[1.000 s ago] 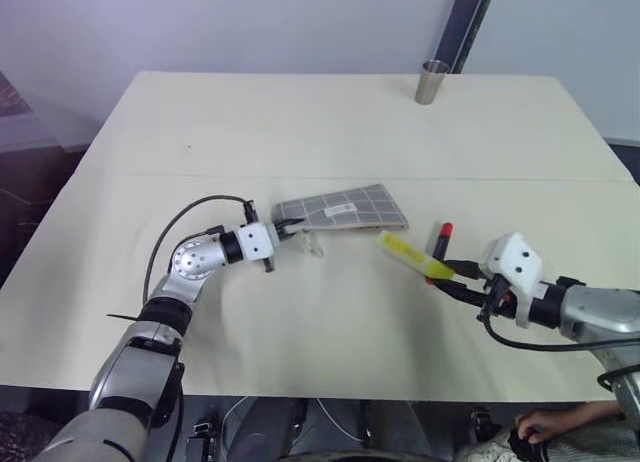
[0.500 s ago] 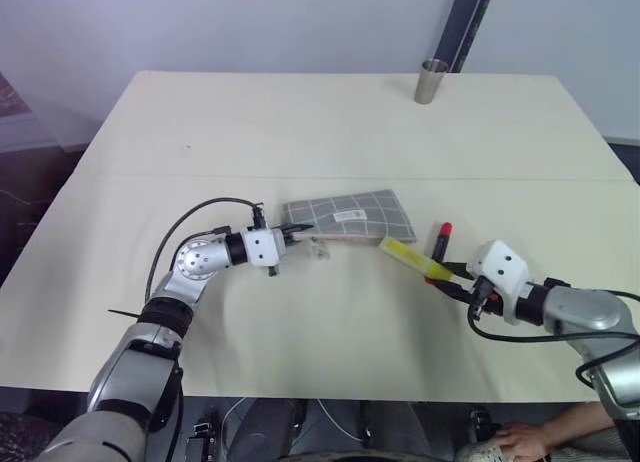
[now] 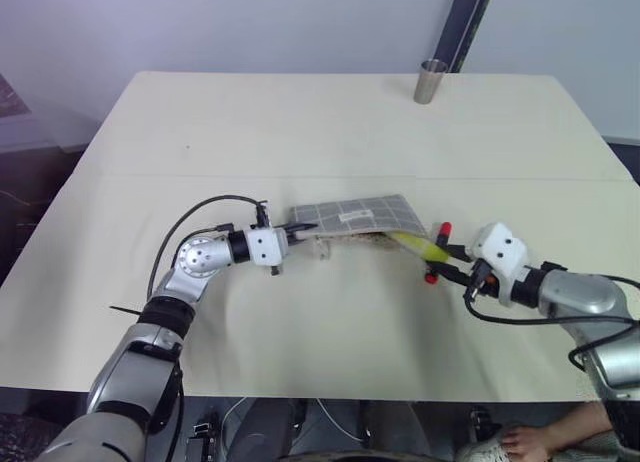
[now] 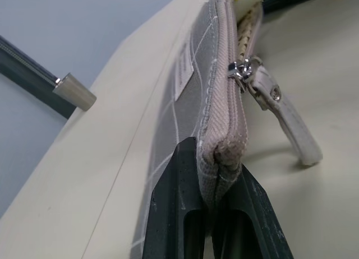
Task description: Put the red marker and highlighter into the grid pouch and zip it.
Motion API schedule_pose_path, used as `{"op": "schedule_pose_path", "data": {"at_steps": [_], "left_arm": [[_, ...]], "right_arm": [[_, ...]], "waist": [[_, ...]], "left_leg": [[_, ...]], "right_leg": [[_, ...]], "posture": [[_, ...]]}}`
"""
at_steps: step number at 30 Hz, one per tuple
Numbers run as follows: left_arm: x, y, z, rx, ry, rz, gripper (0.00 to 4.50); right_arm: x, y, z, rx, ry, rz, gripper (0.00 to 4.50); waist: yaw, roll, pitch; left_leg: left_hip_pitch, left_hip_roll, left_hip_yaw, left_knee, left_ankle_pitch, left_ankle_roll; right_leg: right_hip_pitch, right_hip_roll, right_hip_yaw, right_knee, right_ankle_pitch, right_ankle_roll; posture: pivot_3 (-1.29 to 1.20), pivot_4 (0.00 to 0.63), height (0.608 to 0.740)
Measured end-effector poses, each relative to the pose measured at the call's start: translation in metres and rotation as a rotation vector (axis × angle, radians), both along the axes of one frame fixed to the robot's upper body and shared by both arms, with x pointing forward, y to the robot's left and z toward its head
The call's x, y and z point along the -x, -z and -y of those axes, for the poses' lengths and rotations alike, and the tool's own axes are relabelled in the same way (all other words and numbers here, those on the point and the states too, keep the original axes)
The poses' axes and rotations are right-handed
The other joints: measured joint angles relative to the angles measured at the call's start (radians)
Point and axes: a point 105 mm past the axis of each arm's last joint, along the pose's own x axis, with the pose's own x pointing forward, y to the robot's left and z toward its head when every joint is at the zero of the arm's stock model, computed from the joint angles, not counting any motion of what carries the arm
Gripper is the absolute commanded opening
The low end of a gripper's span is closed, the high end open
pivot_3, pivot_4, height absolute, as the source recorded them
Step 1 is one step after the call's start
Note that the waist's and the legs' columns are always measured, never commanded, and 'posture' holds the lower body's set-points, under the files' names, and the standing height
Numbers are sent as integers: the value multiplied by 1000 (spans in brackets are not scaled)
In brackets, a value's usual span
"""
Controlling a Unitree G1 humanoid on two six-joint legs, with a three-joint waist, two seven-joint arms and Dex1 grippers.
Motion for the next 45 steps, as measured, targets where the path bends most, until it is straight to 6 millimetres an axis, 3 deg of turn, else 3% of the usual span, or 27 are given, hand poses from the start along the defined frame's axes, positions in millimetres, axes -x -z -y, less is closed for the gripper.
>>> {"op": "schedule_pose_path", "data": {"at_steps": [5, 11, 19, 25, 26, 27, 30, 38, 45], "left_arm": [[0, -2, 1, 1, 6, 2, 0], [2, -5, 6, 15, 26, -3, 0], [-1, -5, 2, 5, 9, -22, 0], [-1, -9, 5, 9, 13, -8, 0], [-1, -9, 4, 11, 10, -8, 0], [0, -8, 3, 13, 5, -13, 0], [1, -1, 0, 19, -11, -41, 0], [0, 6, -10, 24, -53, -53, 0], [-8, 5, -24, 39, -119, -43, 0]], "right_arm": [[-4, 3, -16, 39, -67, -7, 856], [-20, -10, -57, 137, -194, 96, 856], [-34, -10, -71, 297, -279, 212, 856], [-29, -12, -80, 207, -303, 201, 3750], [-28, -15, -79, 172, -284, 200, 4284], [-27, -19, -78, 128, -258, 203, 4448], [-19, -24, -71, 61, -213, 181, 4448], [30, -44, -60, -269, -107, 59, 4448], [43, -5, -14, -292, 371, -4, 4448]], "waist": [[0, 0, 0], [-1, 0, 0], [0, 0, 0], [-1, 0, 0], [-1, 0, 0], [0, 0, 0], [1, 0, 0], [1, 0, 0], [-1, 0, -1]], "left_leg": [[0, 0, 0, 0, 1, 1], [0, 0, 0, 0, 1, 1], [0, -1, 0, 0, 1, 1], [0, -1, 0, 0, 1, 1], [0, -1, 0, 0, 1, 1], [0, -1, 0, 0, 1, 1], [0, -1, 0, 0, 1, 1], [0, 0, 0, 0, 0, 1], [1, 0, 1, 0, -1, -1]], "right_leg": [[0, 0, 0, 0, 0, 0], [-1, 0, 0, 0, 0, 0], [-1, 0, 0, 0, 0, 0], [-1, 0, 0, 1, 1, 0], [-1, 0, 0, 1, 1, 0], [-1, 0, 1, 1, 1, 0], [-1, 0, 1, 1, 1, 0], [-1, 0, 1, 1, 1, 0], [-1, 0, 3, 2, 1, -1]], "posture": [[0, 150, 740], [0, 150, 740], [0, 150, 740], [0, 150, 740], [0, 150, 740], [0, 150, 740], [0, 150, 740], [0, 150, 740], [0, 150, 740]]}}
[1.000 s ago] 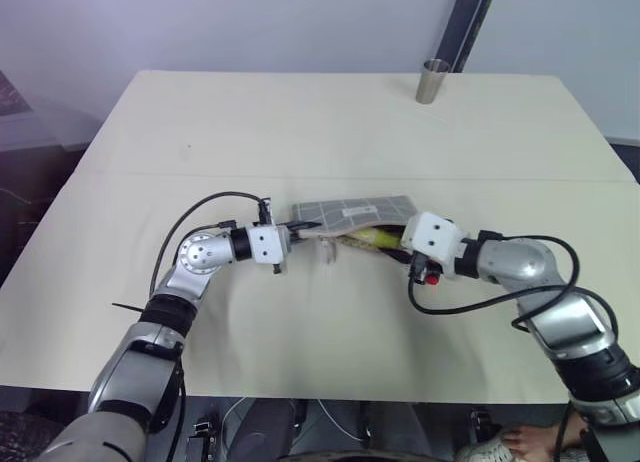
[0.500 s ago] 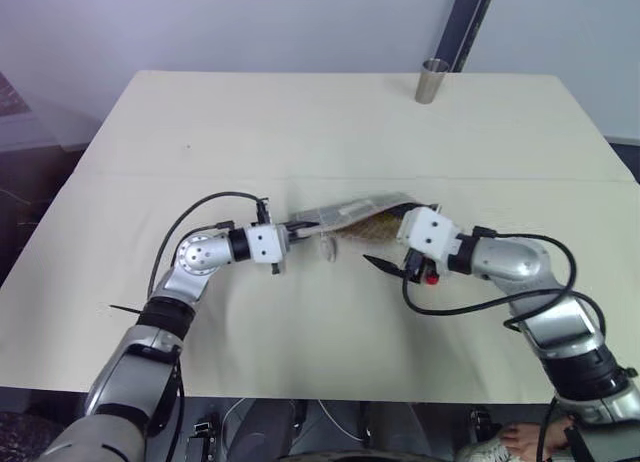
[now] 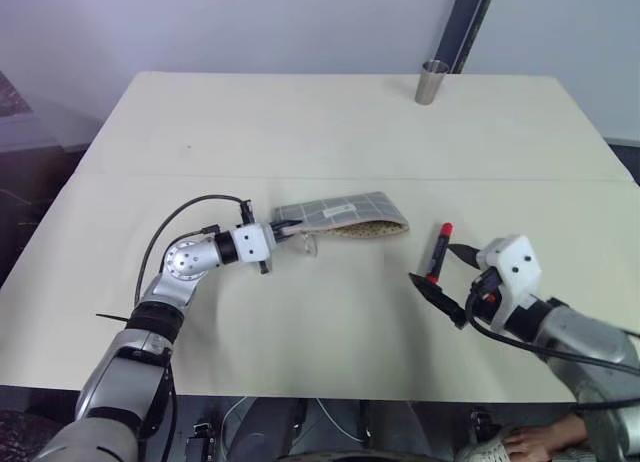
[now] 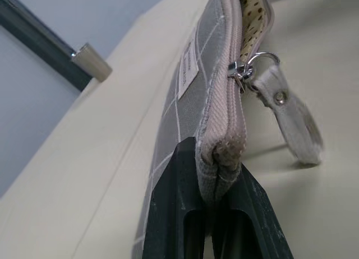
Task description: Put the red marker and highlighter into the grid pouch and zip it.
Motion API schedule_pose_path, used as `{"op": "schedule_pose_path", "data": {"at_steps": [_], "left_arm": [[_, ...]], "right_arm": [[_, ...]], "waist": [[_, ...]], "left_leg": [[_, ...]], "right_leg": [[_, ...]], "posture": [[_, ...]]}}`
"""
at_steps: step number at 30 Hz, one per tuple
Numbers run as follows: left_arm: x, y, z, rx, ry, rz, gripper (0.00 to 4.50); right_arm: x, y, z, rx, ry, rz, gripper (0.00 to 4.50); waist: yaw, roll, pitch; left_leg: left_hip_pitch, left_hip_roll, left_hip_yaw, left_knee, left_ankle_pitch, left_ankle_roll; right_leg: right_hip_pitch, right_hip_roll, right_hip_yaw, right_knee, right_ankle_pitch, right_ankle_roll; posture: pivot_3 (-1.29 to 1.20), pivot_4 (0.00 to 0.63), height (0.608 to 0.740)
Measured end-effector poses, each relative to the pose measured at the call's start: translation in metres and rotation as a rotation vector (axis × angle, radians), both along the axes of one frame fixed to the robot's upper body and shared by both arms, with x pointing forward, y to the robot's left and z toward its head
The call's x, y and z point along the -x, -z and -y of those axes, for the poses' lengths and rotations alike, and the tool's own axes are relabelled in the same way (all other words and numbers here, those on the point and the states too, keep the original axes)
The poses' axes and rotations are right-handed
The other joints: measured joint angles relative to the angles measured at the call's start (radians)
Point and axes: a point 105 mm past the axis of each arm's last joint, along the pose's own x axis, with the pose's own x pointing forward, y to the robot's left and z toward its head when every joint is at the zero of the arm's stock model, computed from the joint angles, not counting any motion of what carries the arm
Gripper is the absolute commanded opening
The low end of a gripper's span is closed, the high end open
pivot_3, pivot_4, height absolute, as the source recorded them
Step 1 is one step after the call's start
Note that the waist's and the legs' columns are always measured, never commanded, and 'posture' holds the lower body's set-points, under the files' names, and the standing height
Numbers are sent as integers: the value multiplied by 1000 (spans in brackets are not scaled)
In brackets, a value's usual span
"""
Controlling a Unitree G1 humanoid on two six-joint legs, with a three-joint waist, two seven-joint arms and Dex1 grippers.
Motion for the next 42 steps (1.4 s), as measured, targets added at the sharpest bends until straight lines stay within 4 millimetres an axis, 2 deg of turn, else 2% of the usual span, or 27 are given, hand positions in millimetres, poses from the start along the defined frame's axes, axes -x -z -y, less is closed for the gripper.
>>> {"op": "schedule_pose_path", "data": {"at_steps": [5, 10, 12, 15, 21, 22, 24, 27, 29, 31, 33, 35, 38, 42], "left_arm": [[-1, 4, 6, 5, 5, 1, 0], [-6, 0, 6, 3, 6, 13, 0], [-5, 0, 7, 2, 14, 19, 0], [-4, 0, 9, 6, 19, 19, 0], [-4, 1, 9, 8, 19, 18, 0], [-4, 1, 9, 9, 19, 18, 0], [-4, 1, 9, 8, 17, 18, 0], [-4, 1, 9, 11, 17, 17, 0], [-3, 1, 10, 13, 19, 16, 0], [-3, 1, 11, 15, 20, 17, 0], [-3, 1, 13, 22, 25, 17, 0], [-3, 1, 13, 21, 26, 19, 0], [-3, 0, 12, 16, 20, 24, 0], [-4, -1, 11, 17, 15, 31, 0]], "right_arm": [[-20, 22, -3, -34, 318, -17, 4448], [-33, 31, -13, -66, 393, -45, 4448], [-37, 40, -9, -30, 411, -78, 4448], [-41, 47, -3, -23, 437, -99, 3692], [-41, 47, -2, -14, 414, -101, 544], [-42, 46, 1, -8, 411, -98, 402], [-45, 36, 17, 7, 445, -52, 412], [-58, 1, 40, 4, 492, 120, 412], [-62, -25, 38, 33, 405, 253, 412], [-61, -35, 21, 38, 262, 314, 412], [-51, -33, 1, 97, 52, 319, 412], [-33, -24, -11, 142, -142, 286, 412], [-13, -10, -9, 193, -272, 223, 412], [-1, -10, -4, 280, -362, 212, 412]], "waist": [[0, 1, -1], [1, 1, -1], [1, 1, -1], [1, 1, -1], [2, 1, -1], [1, 1, -1], [1, 1, -1], [-1, 1, -1], [-2, 1, -1], [-3, 1, -1], [-1, 1, -1], [2, 1, 0], [1, 0, 0], [-1, 0, 0]], "left_leg": [[1, 2, 0, 0, 1, -2], [1, 2, 0, 0, 1, -2], [1, 1, 0, -1, 2, 0], [1, 2, 0, -1, 2, 0], [1, 2, -1, 0, 2, 0], [1, 2, 0, 0, 2, 0], [1, 1, 0, 0, 3, 0], [1, 2, 0, 0, 3, 0], [1, 3, 0, -1, 3, 0], [1, 3, 0, -2, 3, 0], [1, 3, 0, -2, 3, 1], [1, 2, 0, -1, 2, 2], [1, 1, 0, 1, 2, 2], [2, 3, 1, 2, 1, 0]], "right_leg": [[-1, 3, 1, 1, 1, -3], [-1, 4, 0, 0, 2, -2], [-1, 3, 0, 0, 2, -2], [-1, 4, 0, 0, 2, -2], [0, 4, 0, 0, 2, -3], [0, 4, 0, 0, 2, -3], [0, 4, 0, 0, 2, -3], [0, 4, 0, 1, 2, -2], [-1, 5, 0, 1, 2, -2], [-1, 5, -1, 1, 2, -2], [0, 5, -1, 1, 2, -2], [1, 4, -1, 0, 2, -2], [2, 3, 0, -1, 3, -1], [3, 4, 0, -1, 3, -1]], "posture": [[0, 150, 740], [0, 150, 740], [0, 150, 740], [0, 150, 740], [0, 150, 740], [0, 150, 740], [0, 150, 740], [0, 150, 740], [0, 150, 740], [0, 150, 740], [0, 150, 740], [0, 150, 740], [0, 150, 740], [0, 150, 740]]}}
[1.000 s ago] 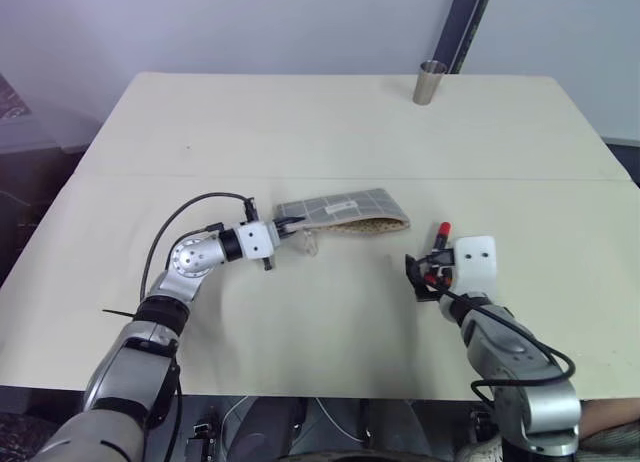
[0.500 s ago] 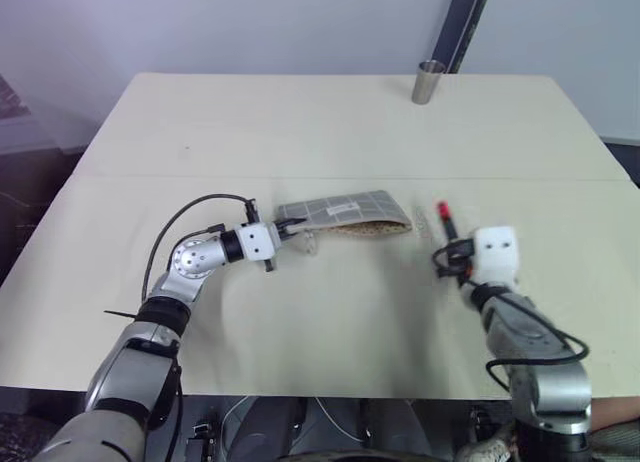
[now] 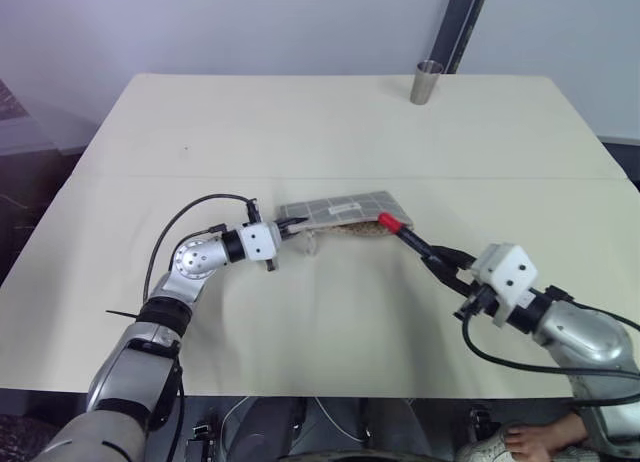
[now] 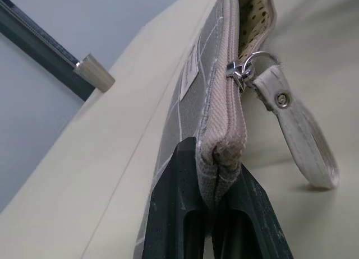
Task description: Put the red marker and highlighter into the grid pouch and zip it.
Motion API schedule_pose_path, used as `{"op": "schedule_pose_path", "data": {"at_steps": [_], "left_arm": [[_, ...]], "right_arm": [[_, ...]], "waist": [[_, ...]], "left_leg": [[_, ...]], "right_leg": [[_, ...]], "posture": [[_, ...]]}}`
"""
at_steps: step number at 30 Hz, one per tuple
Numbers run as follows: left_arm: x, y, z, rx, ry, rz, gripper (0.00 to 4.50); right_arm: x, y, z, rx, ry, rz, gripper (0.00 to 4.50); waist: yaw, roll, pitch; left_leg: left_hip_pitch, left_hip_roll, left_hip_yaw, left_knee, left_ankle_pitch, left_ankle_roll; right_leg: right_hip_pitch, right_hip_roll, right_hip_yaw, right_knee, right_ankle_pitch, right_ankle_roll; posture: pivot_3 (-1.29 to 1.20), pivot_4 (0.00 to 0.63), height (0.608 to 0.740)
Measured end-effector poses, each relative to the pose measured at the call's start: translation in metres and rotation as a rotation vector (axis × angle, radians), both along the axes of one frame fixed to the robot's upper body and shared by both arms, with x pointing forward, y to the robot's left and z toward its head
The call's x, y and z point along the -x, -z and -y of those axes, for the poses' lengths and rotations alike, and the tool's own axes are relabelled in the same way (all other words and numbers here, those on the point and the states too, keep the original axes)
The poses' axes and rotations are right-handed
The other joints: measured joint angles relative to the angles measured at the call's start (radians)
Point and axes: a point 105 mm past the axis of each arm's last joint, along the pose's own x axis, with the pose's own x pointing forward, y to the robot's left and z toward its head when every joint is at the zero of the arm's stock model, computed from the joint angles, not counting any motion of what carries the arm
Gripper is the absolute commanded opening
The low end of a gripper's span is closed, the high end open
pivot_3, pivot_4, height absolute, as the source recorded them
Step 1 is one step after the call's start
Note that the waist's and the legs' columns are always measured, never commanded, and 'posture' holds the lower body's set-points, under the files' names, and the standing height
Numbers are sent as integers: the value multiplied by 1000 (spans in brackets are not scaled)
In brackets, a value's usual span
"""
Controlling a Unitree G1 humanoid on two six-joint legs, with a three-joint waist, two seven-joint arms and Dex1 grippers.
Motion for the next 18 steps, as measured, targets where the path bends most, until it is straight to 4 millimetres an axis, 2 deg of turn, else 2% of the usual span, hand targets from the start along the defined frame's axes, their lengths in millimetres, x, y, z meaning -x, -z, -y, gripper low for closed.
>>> {"op": "schedule_pose_path", "data": {"at_steps": [3, 13, 16, 18], "left_arm": [[1, 0, 0, 0, 3, 1, 0], [11, 0, 10, -6, 63, 10, 0], [11, -6, 15, 4, 80, 15, 0], [12, -10, 19, 9, 95, 22, 0]], "right_arm": [[0, 10, -2, 58, -26, -16, 412], [-36, 24, 9, 202, 48, 8, 412], [-49, 19, -2, 267, -2, 59, 412], [-59, 12, -20, 309, -61, 117, 412]], "waist": [[0, 0, 0], [3, 0, 0], [-2, 0, 0], [-4, 0, 0]], "left_leg": [[0, 1, 0, 0, 0, -1], [-1, 0, 0, -1, 1, 1], [0, 0, 0, 0, 1, 1], [0, 0, 0, 0, 2, 0]], "right_leg": [[-1, 0, 0, 0, 0, 0], [-2, 0, 0, 0, 0, 0], [-2, 0, 0, 0, 1, -1], [-2, 0, 0, 1, 1, -1]], "posture": [[0, 150, 740], [0, 150, 740], [0, 150, 740], [0, 150, 740]]}}
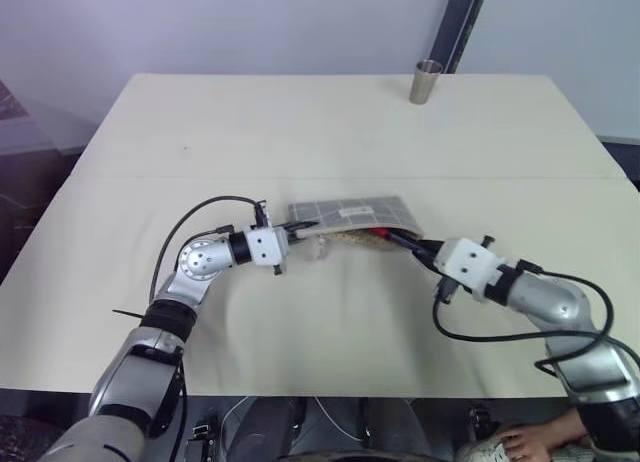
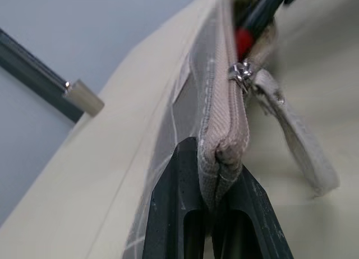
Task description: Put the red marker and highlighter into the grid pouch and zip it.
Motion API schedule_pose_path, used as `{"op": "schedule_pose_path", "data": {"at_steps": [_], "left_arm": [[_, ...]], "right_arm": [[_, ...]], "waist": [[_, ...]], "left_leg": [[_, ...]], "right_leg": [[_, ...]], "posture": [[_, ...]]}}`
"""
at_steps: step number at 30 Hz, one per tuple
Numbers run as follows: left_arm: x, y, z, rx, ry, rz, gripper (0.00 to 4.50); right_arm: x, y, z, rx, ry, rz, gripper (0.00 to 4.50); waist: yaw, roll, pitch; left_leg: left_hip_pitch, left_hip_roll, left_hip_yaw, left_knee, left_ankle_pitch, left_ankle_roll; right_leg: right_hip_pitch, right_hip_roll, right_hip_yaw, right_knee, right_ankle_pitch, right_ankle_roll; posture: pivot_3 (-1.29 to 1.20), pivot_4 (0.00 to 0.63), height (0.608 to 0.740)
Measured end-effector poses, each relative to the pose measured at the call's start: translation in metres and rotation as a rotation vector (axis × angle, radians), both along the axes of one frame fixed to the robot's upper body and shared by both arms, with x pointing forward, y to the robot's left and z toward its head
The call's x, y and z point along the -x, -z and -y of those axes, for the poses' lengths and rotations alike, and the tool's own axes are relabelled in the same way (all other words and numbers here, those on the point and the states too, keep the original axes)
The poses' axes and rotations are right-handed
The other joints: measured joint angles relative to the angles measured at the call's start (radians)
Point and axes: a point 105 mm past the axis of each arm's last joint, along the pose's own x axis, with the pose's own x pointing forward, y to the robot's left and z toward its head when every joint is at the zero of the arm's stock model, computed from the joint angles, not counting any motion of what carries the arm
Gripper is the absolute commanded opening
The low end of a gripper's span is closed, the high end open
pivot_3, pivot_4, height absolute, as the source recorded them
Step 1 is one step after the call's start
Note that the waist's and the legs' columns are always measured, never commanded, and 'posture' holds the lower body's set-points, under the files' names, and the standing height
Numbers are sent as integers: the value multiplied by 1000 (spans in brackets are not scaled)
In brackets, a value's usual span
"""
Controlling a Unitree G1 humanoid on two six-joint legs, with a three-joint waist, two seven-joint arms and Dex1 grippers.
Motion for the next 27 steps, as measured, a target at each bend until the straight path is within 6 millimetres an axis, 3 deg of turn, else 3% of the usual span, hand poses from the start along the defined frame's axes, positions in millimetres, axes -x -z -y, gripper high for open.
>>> {"op": "schedule_pose_path", "data": {"at_steps": [4, 8, 16, 19, 22, 27], "left_arm": [[4, -11, 10, 32, 46, 10, 0], [4, -11, 7, 13, 58, -23, 0], [5, -9, 5, 0, 57, -41, 0], [5, -4, 2, -10, 45, -54, 0], [8, 2, -1, -15, 36, -77, 0], [7, 4, 2, -31, 23, -83, 0]], "right_arm": [[-12, -3, -47, -55, -95, 34, 412], [-19, 1, -56, 17, -113, 69, 412], [-11, -6, -41, 62, -155, 96, 4470], [3, -13, -39, -67, -135, 50, 4470], [31, -27, -58, -352, -164, -49, 4470], [54, -53, -59, -742, -145, -224, 4470]], "waist": [[1, 0, 0], [8, 0, 0], [6, 0, 0], [6, 0, 0], [5, 0, 0], [8, -1, 0]], "left_leg": [[0, 0, -1, -1, 1, 0], [-1, -2, -1, -1, 1, 0], [0, -1, -1, -1, 1, 0], [0, -1, -1, -2, 1, 0], [-1, 0, -2, -2, 1, 0], [0, 0, -2, 0, -1, -2]], "right_leg": [[-2, 0, 0, 0, 0, 0], [-1, -1, 0, 1, 0, 0], [-2, 0, 0, 1, 0, 0], [-2, 0, 0, 1, 0, 0], [-2, 0, 1, 1, 0, 0], [0, 0, 1, 0, 1, -3]], "posture": [[0, 150, 740], [0, 150, 740], [0, 150, 740], [0, 150, 740], [0, 150, 740], [0, 150, 740]]}}
